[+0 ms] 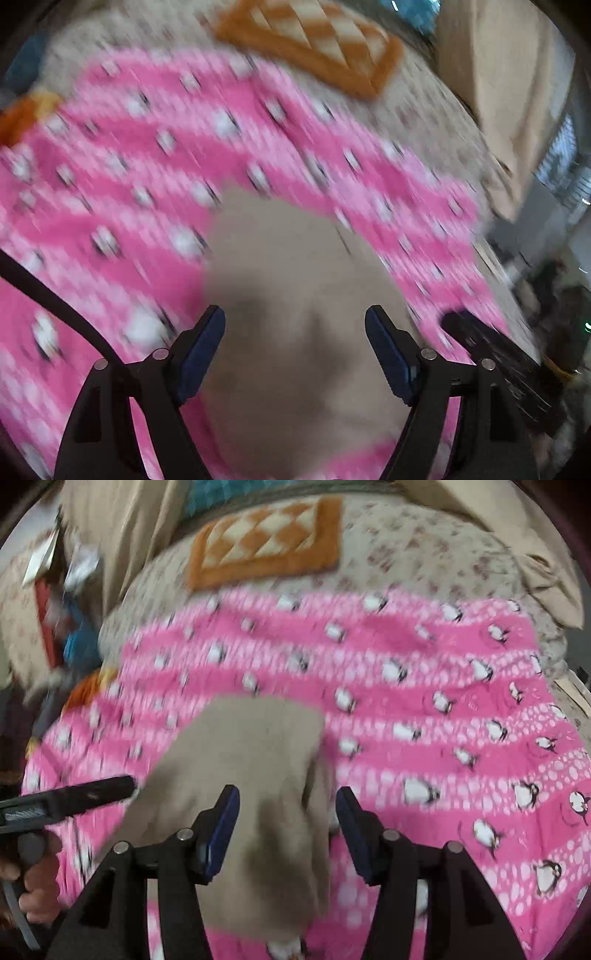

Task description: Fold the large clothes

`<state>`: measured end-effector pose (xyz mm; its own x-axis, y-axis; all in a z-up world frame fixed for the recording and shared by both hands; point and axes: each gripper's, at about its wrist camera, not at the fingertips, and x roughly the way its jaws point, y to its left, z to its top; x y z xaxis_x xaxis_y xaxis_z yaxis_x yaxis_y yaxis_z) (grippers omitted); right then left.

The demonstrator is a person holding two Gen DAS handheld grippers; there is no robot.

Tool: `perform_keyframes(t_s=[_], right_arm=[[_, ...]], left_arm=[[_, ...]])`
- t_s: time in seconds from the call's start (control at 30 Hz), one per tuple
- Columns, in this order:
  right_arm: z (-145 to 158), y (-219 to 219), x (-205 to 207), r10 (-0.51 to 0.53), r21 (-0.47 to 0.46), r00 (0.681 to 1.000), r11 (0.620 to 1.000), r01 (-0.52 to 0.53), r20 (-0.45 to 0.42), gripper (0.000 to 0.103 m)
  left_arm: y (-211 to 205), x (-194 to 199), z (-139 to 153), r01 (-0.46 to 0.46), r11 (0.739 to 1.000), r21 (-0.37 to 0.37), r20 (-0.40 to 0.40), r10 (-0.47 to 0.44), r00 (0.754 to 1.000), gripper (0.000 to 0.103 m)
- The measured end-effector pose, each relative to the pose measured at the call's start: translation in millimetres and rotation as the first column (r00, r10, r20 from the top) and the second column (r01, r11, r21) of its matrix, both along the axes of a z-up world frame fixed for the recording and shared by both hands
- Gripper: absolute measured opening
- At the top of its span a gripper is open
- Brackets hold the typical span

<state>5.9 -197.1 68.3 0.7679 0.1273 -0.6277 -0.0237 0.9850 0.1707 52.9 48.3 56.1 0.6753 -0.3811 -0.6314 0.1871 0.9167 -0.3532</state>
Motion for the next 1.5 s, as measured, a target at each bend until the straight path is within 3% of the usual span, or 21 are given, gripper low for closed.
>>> perform_keyframes(t_s=[0.03,0.1,0.13,0.3,0.43,0.5,0.6,0.73,0.83,0.97,1.07,1.2,1.37,1.5], right_arm=[[-0.1,3.2,10.0,-0.007,0.003,1.000,1.000,0.007,-0.003,0.057],[-1.8,12.8,40.2,-0.031,-0.008,0.999,1.000,0.030,-0.024,0.039],[-3.5,16.4,53.4,-0.052,-0.018,0.998,0.999,0.051,-0.043,0.036],[-28.3,24.4,108.0,-0.029,0.031,0.987,0.999,0.034,-0.157,0.036],[-85.8,19.8,131.5,-0.071,-0.067,0.959,0.996,0.055,-0.274,0.036],[-102.4,12.8,134.1,-0.082,-0.048,0.952,0.996,0.071,-0.296,0.041],[-96.7,14.4,130.6,-0.077,-0.054,0.958,0.996,0.065,-0.278,0.042],[-68.7,17.9,104.7,-0.072,-0.075,0.973,0.996,0.057,-0.219,0.042],[-38.9,16.2,60.4,-0.054,-0.057,0.982,0.997,0.045,-0.180,0.045],[-10.9,15.2,-6.7,-0.022,-0.092,0.997,0.996,0.014,-0.079,0.068],[-3.5,7.2,-54.6,0.005,-0.085,1.000,0.996,-0.007,-0.020,0.076],[-3.0,-11.4,-108.8,-0.045,-0.055,0.999,0.997,0.045,0.006,0.079],[-1.3,-25.2,-150.4,-0.099,-0.072,0.994,0.992,0.102,0.036,0.083],[-1.7,-25.3,-177.5,-0.080,-0.055,0.996,0.995,0.083,0.042,0.083]], left_arm=[[-1.8,6.9,-0.8,-0.028,0.999,0.031,0.015,0.028,1.000,0.061],[-11.6,27.8,-7.9,-0.067,0.996,0.056,0.011,0.066,0.998,0.061],[-16.9,33.4,-9.9,-0.065,0.996,0.059,0.007,0.065,0.998,0.060],[-36.2,47.9,-23.2,-0.101,0.992,0.082,-0.029,0.103,0.994,0.060],[-29.1,67.3,-66.2,-0.169,0.978,0.120,-0.204,0.191,0.960,0.060],[-28.4,71.8,-87.2,-0.181,0.978,0.099,-0.286,0.202,0.937,0.063],[-30.3,68.5,-84.3,-0.182,0.976,0.116,-0.258,0.207,0.944,0.066],[-30.9,56.2,-73.3,-0.180,0.974,0.135,-0.219,0.206,0.954,0.066],[-30.8,33.3,-52.5,-0.171,0.976,0.137,-0.153,0.191,0.969,0.065],[-41.6,-8.2,-32.4,-0.090,0.974,0.208,-0.108,0.114,0.988,0.066],[-43.4,-46.4,-25.5,-0.051,0.952,0.303,-0.046,0.068,0.997,0.066],[-35.0,-98.0,-30.4,-0.094,0.911,0.401,0.007,0.100,0.995,0.066],[-30.3,-136.6,-44.1,-0.082,0.918,0.387,-0.037,0.105,0.994,0.066],[-31.9,-164.0,-44.4,-0.068,0.922,0.381,-0.014,0.080,0.997,0.066]])
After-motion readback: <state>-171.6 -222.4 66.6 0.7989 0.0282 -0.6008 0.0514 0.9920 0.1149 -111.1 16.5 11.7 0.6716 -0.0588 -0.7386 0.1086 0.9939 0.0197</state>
